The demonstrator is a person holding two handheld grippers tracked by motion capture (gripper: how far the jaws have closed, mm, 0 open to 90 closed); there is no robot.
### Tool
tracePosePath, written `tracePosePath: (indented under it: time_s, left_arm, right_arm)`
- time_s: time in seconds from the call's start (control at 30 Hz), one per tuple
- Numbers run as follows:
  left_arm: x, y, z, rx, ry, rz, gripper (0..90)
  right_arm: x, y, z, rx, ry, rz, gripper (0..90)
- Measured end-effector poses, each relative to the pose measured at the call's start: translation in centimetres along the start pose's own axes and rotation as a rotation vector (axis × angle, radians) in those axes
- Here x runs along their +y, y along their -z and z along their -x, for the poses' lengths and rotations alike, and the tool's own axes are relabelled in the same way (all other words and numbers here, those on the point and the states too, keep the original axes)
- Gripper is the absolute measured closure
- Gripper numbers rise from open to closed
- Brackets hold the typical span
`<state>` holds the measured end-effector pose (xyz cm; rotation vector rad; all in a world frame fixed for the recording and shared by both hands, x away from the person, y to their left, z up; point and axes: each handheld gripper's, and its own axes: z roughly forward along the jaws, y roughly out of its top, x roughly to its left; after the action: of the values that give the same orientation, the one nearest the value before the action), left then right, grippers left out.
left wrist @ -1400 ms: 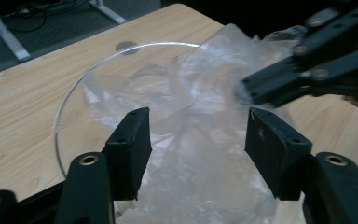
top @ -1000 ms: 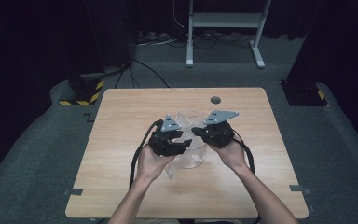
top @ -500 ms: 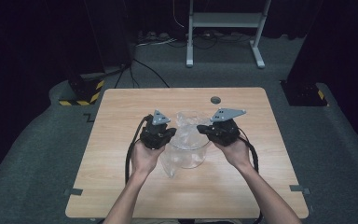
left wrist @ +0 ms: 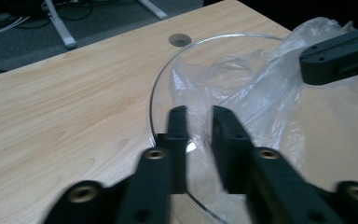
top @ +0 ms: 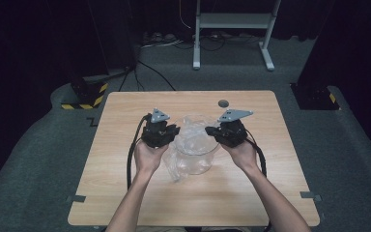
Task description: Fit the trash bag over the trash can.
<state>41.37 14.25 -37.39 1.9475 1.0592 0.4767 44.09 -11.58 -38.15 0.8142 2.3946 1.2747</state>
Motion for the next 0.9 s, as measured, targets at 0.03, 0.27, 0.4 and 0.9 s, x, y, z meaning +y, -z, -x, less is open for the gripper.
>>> tracePosePath:
  time_s: [0.03, 0.27, 0.4, 0.9]
  left_arm:
    - [0.0, 0.3, 0.1, 0.000, -0.002, 0.007, 64.2]
    - [-1.1, 2.0, 1.0, -0.031, -0.005, 0.005, 53.1]
    - [-1.6, 2.1, 1.3, -0.036, -0.019, -0.025, 62.5]
    - [-0.9, 0.7, -0.6, 0.051, -0.046, 0.002, 90.0]
  right_arm:
    - [0.0, 0.0, 0.0, 0.000, 0.002, 0.002, 88.0]
    - [0.1, 0.2, -0.2, -0.010, 0.007, 0.006, 88.6]
    - [0.2, -0.1, -0.3, -0.012, 0.005, 0.005, 88.7]
    - [0.4, -0.3, -0.2, -0.014, 0.004, 0.007, 88.0]
